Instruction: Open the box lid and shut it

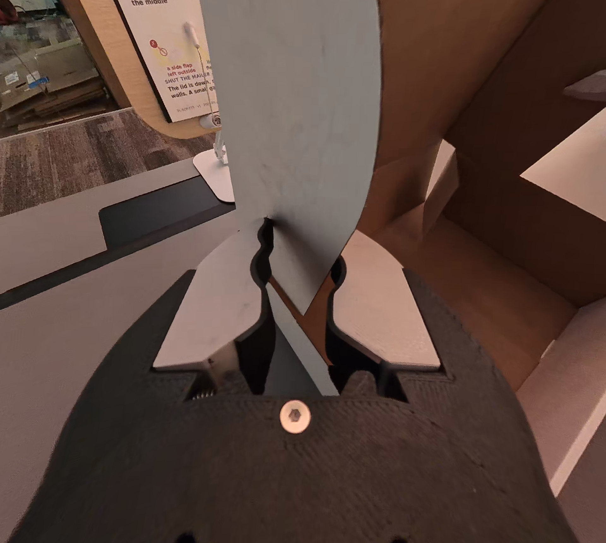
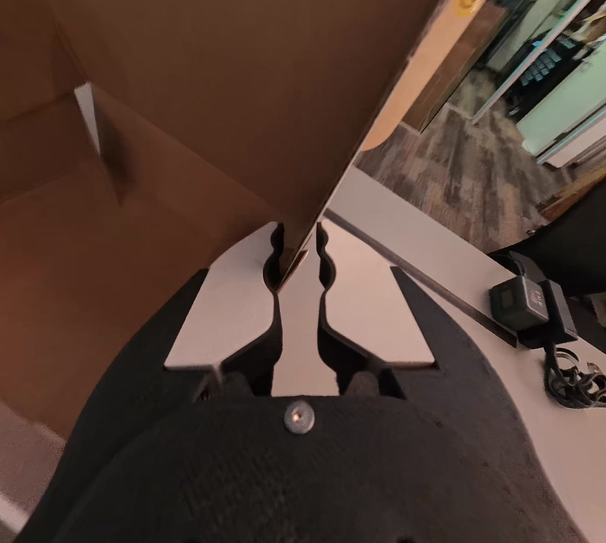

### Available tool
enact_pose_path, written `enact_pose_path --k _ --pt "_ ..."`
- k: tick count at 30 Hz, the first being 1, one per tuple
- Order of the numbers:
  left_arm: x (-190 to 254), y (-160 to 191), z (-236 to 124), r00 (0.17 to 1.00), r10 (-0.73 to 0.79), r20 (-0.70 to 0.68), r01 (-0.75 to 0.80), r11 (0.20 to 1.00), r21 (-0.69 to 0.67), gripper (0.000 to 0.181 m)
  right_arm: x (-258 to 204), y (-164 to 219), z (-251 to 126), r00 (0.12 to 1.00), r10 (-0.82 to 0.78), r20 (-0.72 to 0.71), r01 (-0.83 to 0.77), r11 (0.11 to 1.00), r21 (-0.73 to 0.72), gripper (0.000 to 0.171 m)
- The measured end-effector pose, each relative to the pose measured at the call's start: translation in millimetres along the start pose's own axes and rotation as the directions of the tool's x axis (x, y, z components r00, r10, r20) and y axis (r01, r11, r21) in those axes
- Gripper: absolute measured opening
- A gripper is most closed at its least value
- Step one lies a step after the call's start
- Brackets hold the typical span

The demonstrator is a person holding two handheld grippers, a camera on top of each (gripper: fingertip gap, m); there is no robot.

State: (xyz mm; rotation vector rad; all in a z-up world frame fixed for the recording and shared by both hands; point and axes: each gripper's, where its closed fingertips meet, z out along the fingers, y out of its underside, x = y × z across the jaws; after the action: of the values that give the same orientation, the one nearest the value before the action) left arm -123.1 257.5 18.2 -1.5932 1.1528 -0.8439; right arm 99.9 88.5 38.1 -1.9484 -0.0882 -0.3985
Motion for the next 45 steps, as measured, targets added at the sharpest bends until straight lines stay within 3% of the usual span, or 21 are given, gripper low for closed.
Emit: enact_pose_path --k 6,9,15,21,26,32,34,36,40,45 --pt "-6 3 2 0.997 -0.044 -0.065 0.033 0.986 -0.163 0.028 -5 7 -5 0.974 0.054 0.219 -0.008 0.978 -0.209 0.027" --pt "-7 3 1 0.991 -0.078 -0.107 0.049 0.967 -0.25 0.028 -4 8 -3 0.961 0.073 0.265 -0.008 0.971 -0.239 0.028" --pt "-5 7 1 0.99 -0.087 -0.107 0.06 0.97 -0.235 0.03 -4 8 -1 0.951 0.112 0.29 -0.055 0.979 -0.196 0.03" --pt "9 7 -8 0.968 -0.153 -0.199 0.102 0.964 -0.244 0.038 -9 6 -5 0.927 0.146 0.345 -0.088 0.98 -0.18 0.035" --pt "3 -33 -37 0.922 -0.214 -0.323 0.189 0.976 -0.107 0.045 -12 4 -11 0.917 0.138 0.374 -0.079 0.982 -0.171 0.041" --pt "-32 -89 -51 0.943 -0.096 -0.32 0.148 0.979 0.14 0.077 4 -15 -27 0.918 0.156 0.366 -0.15 0.988 -0.047 0.044" --pt "-33 -92 -50 0.913 -0.094 -0.397 0.193 0.956 0.219 0.08 11 -24 -31 0.93 0.132 0.343 -0.148 0.989 0.023 0.045" --pt "-30 -84 -43 0.855 -0.076 -0.514 0.245 0.932 0.269 0.086 16 -32 -34 0.943 0.107 0.315 -0.141 0.986 0.089 0.046" --pt "-48 -45 -5 0.727 -0.168 -0.665 0.385 0.903 0.192 0.094 23 -50 -39 0.971 0.024 0.237 -0.083 0.967 0.24 0.047" --pt "-57 -2 30 0.633 -0.273 -0.725 0.487 0.868 0.098 0.097 13 -101 -76 0.993 -0.087 0.075 0.036 0.853 0.52 0.045"
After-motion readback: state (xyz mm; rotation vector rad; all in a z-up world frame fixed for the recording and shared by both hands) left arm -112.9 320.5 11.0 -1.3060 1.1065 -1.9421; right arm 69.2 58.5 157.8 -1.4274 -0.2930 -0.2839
